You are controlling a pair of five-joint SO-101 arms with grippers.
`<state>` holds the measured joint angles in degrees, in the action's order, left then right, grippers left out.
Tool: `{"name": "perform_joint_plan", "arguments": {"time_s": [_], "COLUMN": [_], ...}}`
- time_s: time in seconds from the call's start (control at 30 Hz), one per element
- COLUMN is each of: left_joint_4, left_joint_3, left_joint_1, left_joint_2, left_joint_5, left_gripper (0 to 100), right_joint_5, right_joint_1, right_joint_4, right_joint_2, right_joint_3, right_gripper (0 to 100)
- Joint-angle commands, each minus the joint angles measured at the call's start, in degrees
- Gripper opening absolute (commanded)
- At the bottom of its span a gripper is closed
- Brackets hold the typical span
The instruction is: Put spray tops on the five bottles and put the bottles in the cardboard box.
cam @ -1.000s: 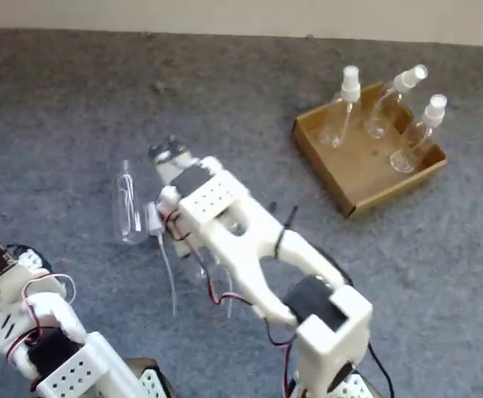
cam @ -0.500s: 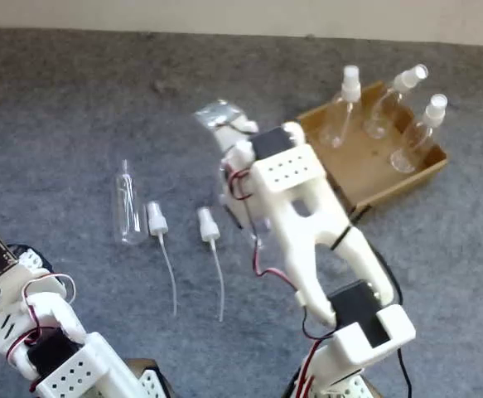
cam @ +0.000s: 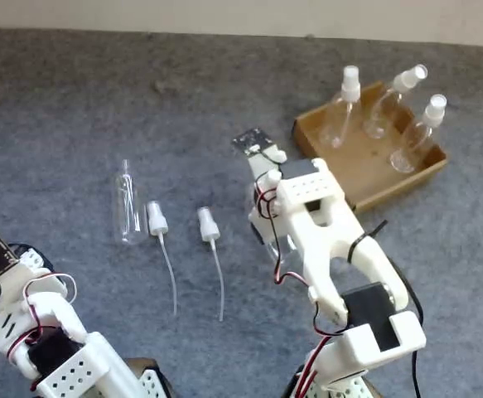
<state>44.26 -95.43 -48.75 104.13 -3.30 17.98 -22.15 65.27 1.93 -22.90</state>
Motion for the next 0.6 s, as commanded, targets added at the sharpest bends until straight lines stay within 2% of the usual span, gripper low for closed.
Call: {"name": "perform_joint_plan", "arguments": {"time_s": [0.0,0.1,0.47,0.57], "left_joint_4": [-1.8,-1.7,-1.7,-1.7], "left_joint_3": [0.0,0.0,0.0,0.0], "left_joint_1": [2.2,2.4,2.5,2.5], "left_joint_2": [0.4,0.4,0.4,0.4], "left_joint_5": [0.6,0.7,0.7,0.7], "left_gripper": [5,5,5,5], "right_joint_5": [0.6,0.6,0.7,0.7], "right_joint_1": [1.0,0.7,0.3,0.3], "right_joint_4": [-0.9,-0.9,-0.8,-0.8], "right_joint_2": [-2.0,-2.3,-2.1,-2.0], "right_joint_3": [-0.1,0.1,5.7,6.5], "right_gripper": [16.6,19.3,19.7,24.8]}}
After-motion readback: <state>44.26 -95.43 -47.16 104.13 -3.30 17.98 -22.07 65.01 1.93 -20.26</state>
